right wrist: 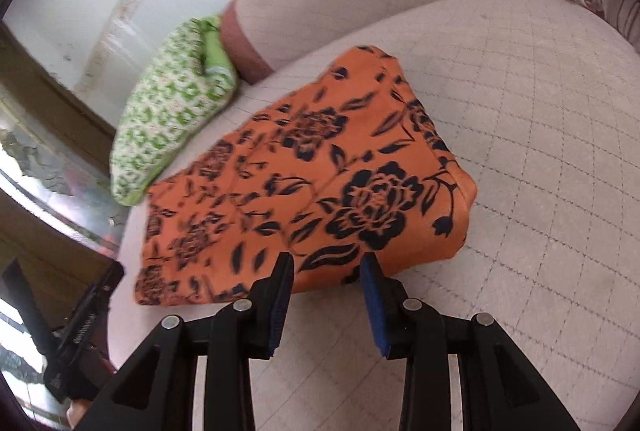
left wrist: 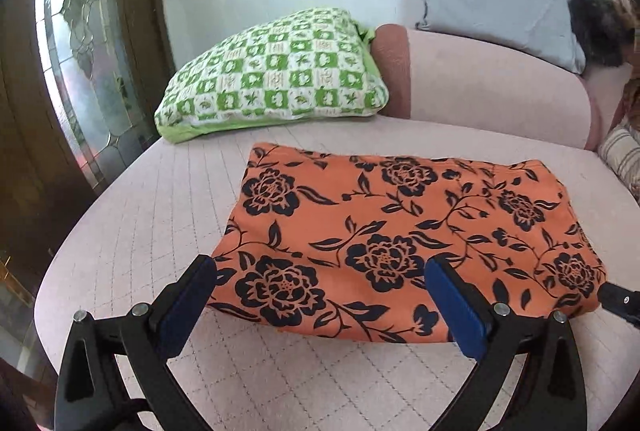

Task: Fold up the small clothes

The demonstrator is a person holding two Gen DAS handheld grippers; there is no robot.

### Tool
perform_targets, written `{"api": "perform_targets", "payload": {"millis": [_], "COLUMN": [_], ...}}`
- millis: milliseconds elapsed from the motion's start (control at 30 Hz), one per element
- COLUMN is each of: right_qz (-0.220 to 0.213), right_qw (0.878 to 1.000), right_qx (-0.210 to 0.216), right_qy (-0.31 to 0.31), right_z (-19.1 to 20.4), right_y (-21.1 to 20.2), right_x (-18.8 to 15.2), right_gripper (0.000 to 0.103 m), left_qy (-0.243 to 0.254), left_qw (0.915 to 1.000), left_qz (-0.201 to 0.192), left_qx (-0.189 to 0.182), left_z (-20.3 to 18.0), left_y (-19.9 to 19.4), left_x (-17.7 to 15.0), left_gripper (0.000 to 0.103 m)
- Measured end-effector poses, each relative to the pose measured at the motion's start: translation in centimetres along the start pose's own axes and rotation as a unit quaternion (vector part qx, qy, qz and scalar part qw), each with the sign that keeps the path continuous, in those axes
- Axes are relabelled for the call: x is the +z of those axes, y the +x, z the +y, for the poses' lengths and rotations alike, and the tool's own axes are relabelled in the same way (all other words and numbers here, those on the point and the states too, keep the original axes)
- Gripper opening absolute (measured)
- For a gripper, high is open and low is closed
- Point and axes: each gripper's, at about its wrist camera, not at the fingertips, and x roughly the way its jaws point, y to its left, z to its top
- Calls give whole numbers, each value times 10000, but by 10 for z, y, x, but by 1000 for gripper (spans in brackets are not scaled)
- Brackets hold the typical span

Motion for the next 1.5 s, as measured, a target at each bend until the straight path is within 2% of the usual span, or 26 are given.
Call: {"api": "perform_targets", "payload": {"millis": [100,200,233,267,300,767,900,967,1033,1133,1167,1200,1367,1500], "right_qz": [-138,-123,-102,-82,-89,-195,-278,-276,-178,344,541,620,605,667], "right_qw": [9999,9998,9998,9998,9997,9992,9986,9985,9989,9986,9978,9972,9962,9946], "right_qx": [57,132,142,154,181,315,284,285,213,-90,-222,-305,-315,-295], "right_qy": [-78,-18,0,35,102,-167,-352,-388,-385,-379,-326,-296,-544,-741], "right_z": [-3,-5,-5,-5,-4,22,31,33,34,31,27,23,25,25], "right_y": [-12,-11,-9,-6,-4,18,23,29,41,71,81,87,83,71], "right_x": [-3,-1,0,1,3,16,18,20,21,17,15,13,10,5], "right_gripper": [38,41,45,55,56,56,56,56,55,54,49,46,46,48], "left_qy": [114,0,-32,-55,-55,-19,44,52,-49,-267,-294,-288,-93,-86], "left_qw": [9999,10000,10000,10000,10000,9997,9997,9989,9962,9883,9861,9866,9897,9910], "left_qz": [-51,24,34,37,34,209,249,463,869,1497,1625,1594,1353,1249], "left_qx": [72,-7,-17,-16,-2,-84,2,-6,-23,144,192,206,448,467], "left_z": [0,4,5,7,7,6,3,2,3,11,12,12,3,3], "left_y": [2,6,6,8,9,30,41,56,78,113,120,122,121,118], "left_x": [4,5,5,6,7,12,12,11,8,0,-3,-5,-10,-12], "left_gripper": [103,103,103,103,103,103,103,103,103,103,103,103,103,103]}}
